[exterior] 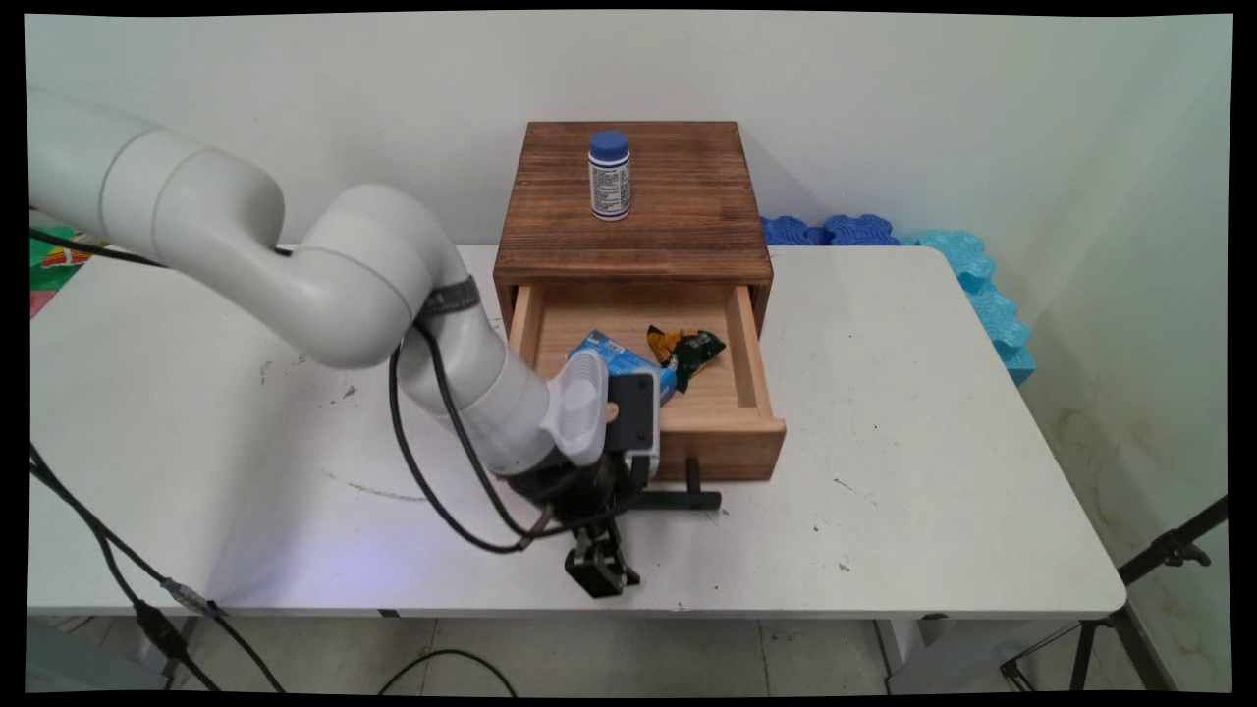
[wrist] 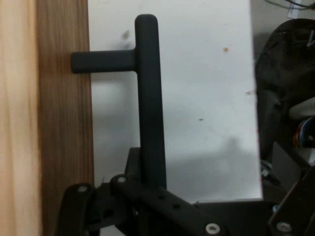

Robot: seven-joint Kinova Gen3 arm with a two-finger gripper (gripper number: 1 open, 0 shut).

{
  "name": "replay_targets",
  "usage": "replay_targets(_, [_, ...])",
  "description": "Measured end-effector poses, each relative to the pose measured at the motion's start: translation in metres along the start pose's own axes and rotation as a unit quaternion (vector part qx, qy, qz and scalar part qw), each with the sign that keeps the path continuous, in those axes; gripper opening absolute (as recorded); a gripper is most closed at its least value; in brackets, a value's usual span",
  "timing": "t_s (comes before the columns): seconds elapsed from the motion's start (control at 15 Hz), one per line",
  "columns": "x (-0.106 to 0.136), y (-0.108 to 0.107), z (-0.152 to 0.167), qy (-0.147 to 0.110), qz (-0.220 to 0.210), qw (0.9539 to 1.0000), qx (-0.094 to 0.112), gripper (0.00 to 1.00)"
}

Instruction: Open the drawer

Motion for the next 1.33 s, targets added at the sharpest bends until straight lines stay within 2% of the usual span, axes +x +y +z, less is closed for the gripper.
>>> replay_targets(0.73, [0.007,0.053,-0.009,0.006,0.008,0.9999,-0.012,1.0])
replay_targets(1.33, [0.005,0.07,-0.016,0.009,0.018,0.9997,-0.016,1.0])
